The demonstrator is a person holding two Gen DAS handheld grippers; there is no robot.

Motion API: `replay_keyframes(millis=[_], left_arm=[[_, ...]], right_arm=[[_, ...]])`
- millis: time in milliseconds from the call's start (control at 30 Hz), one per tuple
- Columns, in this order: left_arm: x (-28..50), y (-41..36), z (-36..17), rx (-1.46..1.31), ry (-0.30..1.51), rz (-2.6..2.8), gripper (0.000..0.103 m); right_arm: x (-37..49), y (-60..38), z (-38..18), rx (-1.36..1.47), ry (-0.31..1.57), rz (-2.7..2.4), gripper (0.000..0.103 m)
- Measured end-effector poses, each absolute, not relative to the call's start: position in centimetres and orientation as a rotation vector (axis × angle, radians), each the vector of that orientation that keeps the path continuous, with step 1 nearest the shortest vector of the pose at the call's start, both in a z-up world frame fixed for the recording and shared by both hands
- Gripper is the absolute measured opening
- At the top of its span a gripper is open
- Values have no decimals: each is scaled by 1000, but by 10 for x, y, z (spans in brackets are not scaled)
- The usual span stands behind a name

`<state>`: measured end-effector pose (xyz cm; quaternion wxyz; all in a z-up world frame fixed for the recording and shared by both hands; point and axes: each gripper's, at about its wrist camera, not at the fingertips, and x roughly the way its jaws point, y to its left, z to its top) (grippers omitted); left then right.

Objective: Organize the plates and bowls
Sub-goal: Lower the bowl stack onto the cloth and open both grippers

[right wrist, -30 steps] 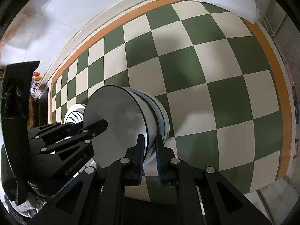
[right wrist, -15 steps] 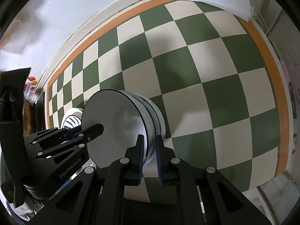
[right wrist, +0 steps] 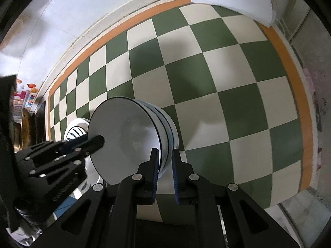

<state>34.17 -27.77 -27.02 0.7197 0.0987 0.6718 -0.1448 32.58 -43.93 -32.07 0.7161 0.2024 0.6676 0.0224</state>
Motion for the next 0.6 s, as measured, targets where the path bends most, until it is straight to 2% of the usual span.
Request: replay_keyframes(millis=[67,133,333,400,433,467,500,567,600], left_arm=[[339,-275,-259,206,1464,-325,17],[335,-273,-249,199,1440,-330,20],[321,-268,-217,200,1387,-378,27],[315,-266,-203,190,1363,-397,37],[313,-265,-199,188,1354,-401,44],[311,-263,-192,187,1340,-407,56],[309,-261,-185,187,1327,-409,61],[305,-258,-175,181,1311,-415,79],[303,-256,-169,180,1301,-412,82]], right_arm=[[321,-439,-311,424,1460,41,25],[315,-440,-301,414,1441,31,39],[292,-446,-256,389,1354,6,63],[285,-445,-243,379,1337,6,70],[280,-445,-236,376,1327,6,74],[277,-444,-230,377,1319,6,75],[273,-444,-224,377,1311,7,77],[267,-444,-213,379,1294,4,79],[264,-443,-208,380,1287,3,83]])
